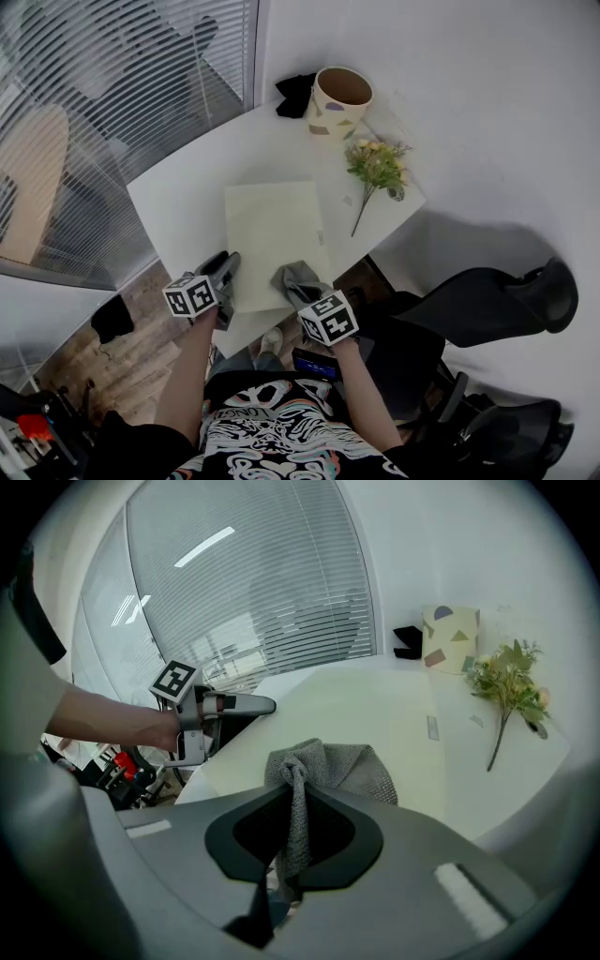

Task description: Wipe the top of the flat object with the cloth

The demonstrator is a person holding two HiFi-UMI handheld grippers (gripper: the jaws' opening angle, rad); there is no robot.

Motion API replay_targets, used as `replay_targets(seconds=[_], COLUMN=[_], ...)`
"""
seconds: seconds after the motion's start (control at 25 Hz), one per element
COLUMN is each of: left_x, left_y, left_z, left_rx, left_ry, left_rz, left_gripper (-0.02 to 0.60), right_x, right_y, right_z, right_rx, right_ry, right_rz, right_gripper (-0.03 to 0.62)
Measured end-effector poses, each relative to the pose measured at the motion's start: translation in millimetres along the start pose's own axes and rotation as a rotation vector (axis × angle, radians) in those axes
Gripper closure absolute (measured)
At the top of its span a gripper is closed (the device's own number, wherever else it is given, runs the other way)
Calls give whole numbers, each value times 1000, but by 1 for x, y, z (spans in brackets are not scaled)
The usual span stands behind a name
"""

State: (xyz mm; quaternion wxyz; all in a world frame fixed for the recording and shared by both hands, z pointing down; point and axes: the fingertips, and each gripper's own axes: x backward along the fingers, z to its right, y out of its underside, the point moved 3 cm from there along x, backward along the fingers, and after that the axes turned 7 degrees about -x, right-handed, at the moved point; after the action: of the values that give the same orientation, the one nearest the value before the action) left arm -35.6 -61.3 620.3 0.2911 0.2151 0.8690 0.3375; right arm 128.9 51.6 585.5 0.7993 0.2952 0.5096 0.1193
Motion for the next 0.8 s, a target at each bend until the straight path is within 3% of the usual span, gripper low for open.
replay_targets(seconds=[0.8], left_x=[1], left_y=[0], left_z=[0], left_rx=[1], left_ry=[2], left_rz=[6], left_gripper=[357], right_x=[-12], right_y=[-4], right_z=[-22], right_rx=[44], right_ry=[-51], right_rz=[-39], right_gripper=[579])
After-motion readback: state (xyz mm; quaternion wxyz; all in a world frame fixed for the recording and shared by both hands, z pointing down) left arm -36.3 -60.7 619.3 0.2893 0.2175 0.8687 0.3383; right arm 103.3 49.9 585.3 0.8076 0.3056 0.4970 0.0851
